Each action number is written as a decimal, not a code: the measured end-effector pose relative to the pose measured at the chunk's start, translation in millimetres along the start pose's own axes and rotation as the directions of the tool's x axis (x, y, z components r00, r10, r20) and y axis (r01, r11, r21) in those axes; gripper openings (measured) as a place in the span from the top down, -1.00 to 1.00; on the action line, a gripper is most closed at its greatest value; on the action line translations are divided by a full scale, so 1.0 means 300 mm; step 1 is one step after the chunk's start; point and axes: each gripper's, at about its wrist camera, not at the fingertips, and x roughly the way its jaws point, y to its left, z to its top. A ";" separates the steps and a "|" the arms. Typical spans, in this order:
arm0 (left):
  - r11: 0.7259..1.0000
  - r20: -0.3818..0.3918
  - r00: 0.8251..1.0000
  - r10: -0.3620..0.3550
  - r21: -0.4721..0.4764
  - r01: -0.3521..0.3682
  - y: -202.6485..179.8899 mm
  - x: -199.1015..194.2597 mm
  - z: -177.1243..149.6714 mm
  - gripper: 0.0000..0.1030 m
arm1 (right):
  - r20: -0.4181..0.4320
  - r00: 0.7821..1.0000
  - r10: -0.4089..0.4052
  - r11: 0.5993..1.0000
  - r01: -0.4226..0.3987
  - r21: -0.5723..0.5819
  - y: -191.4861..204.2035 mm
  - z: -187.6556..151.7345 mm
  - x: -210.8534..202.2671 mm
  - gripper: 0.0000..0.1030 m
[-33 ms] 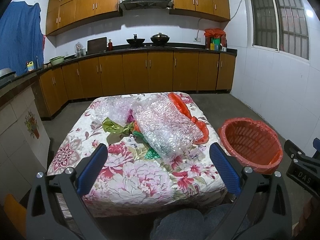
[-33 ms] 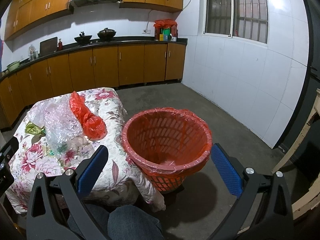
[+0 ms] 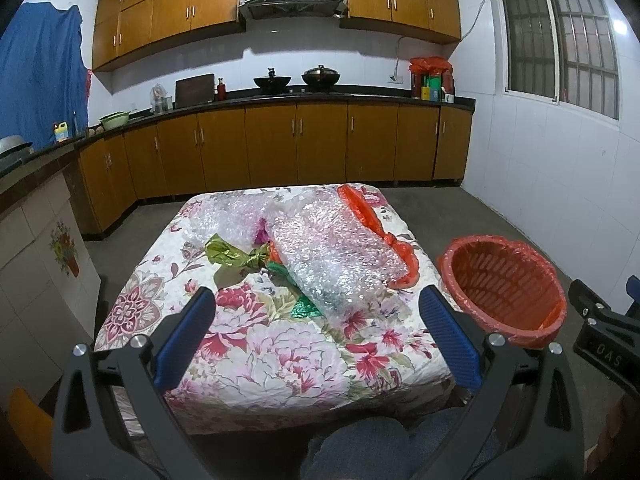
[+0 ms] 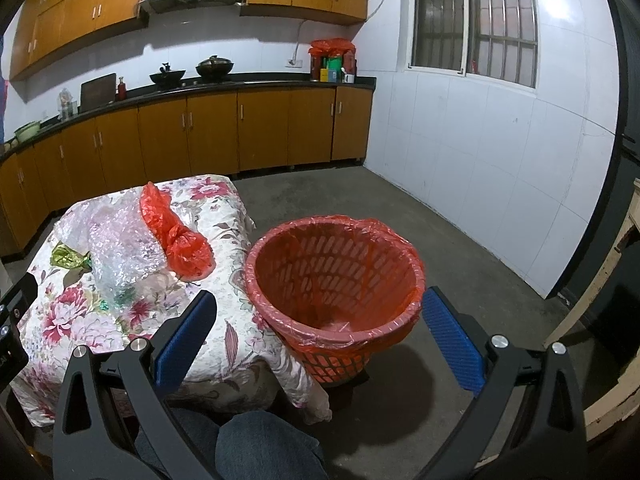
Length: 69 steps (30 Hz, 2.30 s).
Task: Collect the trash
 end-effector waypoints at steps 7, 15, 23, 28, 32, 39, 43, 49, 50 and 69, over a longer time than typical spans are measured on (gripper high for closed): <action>0.998 -0.026 0.999 0.045 -0.047 -0.046 0.082 0.042 0.009 -0.93 | 0.006 0.994 0.112 0.993 -0.111 -0.049 0.090 0.020 0.056 -0.97; 0.976 -0.092 0.986 0.138 -0.160 -0.151 0.289 0.130 -0.002 -0.93 | -0.048 0.941 0.335 0.939 -0.337 -0.069 0.267 0.078 0.163 -0.96; 0.951 -0.128 0.973 0.194 -0.218 -0.219 0.450 0.191 -0.021 -0.93 | -0.091 0.912 0.401 0.890 -0.411 -0.198 0.582 0.091 0.297 -0.87; 0.945 -0.147 0.971 0.191 -0.241 -0.222 0.506 0.224 -0.032 -0.93 | -0.104 0.943 0.316 0.901 -0.333 -0.278 0.704 0.069 0.409 -0.91; 0.944 -0.163 0.971 0.177 -0.250 -0.214 0.528 0.268 -0.041 -0.93 | -0.168 0.948 0.270 0.899 -0.311 -0.310 0.756 0.026 0.512 -0.95; 0.945 -0.173 0.971 0.165 -0.255 -0.206 0.532 0.334 -0.040 -0.93 | -0.269 0.917 0.294 0.875 -0.372 -0.310 0.786 -0.033 0.582 0.45; 0.946 -0.168 0.972 0.166 -0.250 -0.205 0.525 0.360 -0.031 -0.93 | -0.247 0.899 0.361 0.868 -0.421 -0.264 0.757 -0.008 0.548 0.61; 0.957 -0.147 0.980 0.137 -0.234 -0.169 0.487 0.399 -0.004 -0.93 | -0.155 0.890 0.428 0.863 -0.453 -0.223 0.670 0.033 0.449 0.67; 0.961 -0.143 0.982 0.127 -0.229 -0.157 0.474 0.408 0.002 -0.93 | -0.141 0.891 0.432 0.864 -0.454 -0.217 0.655 0.044 0.436 0.67; 0.977 -0.355 0.927 -0.122 -0.208 0.049 0.141 0.834 0.010 -0.37 | -0.026 0.955 0.297 0.952 -0.298 -0.067 0.323 0.095 0.426 0.67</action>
